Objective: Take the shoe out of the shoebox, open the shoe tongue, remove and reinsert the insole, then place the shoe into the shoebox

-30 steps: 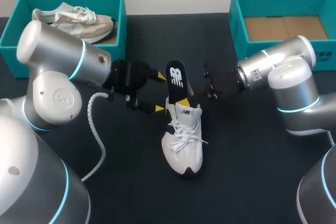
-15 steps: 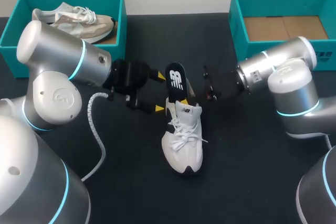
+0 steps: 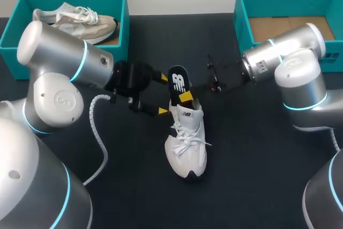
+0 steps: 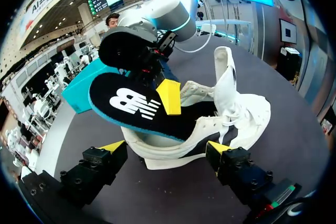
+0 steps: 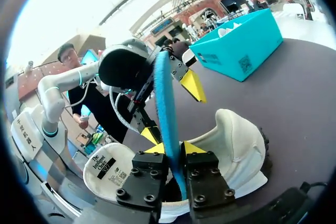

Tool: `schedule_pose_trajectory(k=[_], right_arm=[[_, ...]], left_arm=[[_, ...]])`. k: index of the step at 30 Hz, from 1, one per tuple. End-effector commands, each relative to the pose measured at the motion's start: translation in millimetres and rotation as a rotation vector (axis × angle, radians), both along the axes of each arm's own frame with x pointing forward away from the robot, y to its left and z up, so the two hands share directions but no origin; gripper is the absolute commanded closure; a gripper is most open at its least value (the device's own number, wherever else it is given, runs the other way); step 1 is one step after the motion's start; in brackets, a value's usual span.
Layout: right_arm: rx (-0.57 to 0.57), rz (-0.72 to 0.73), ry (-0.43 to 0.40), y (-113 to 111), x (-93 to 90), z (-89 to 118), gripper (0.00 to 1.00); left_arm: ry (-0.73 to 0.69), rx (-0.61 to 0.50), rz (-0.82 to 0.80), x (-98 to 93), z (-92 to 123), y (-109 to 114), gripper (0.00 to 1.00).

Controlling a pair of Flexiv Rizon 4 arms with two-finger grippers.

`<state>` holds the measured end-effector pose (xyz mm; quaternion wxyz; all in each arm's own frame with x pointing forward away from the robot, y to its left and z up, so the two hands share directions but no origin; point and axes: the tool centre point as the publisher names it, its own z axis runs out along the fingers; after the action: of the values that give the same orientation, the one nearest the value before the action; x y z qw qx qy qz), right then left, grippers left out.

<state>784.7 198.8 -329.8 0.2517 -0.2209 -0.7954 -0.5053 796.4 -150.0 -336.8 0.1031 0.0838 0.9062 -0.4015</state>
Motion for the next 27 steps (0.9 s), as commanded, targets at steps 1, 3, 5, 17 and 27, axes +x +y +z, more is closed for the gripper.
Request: schedule_pose_trajectory(k=[1,3,5,17,27], right_arm=[[-0.028,0.026,0.033,-0.1,5.9,-4.0,1.0],[-0.04,0.027,0.055,-1.0,2.5,-7.6,1.0],[-0.048,0.024,0.077,-1.9,-3.0,-12.3,1.0],[-0.09,0.015,0.206,1.1,-37.3,-32.0,1.0],[-0.116,-0.009,0.14,-6.5,-25.6,-13.9,0.69]], left_arm=[[-0.001,0.003,0.001,-0.7,0.0,-0.5,0.0],[-0.001,0.003,0.001,-0.7,0.0,-0.5,0.0],[-0.001,0.003,0.001,-0.7,0.0,-0.5,0.0],[-0.001,0.003,0.001,-0.7,0.0,-0.5,0.0],[-0.001,0.003,0.001,-0.7,0.0,-0.5,0.0]])
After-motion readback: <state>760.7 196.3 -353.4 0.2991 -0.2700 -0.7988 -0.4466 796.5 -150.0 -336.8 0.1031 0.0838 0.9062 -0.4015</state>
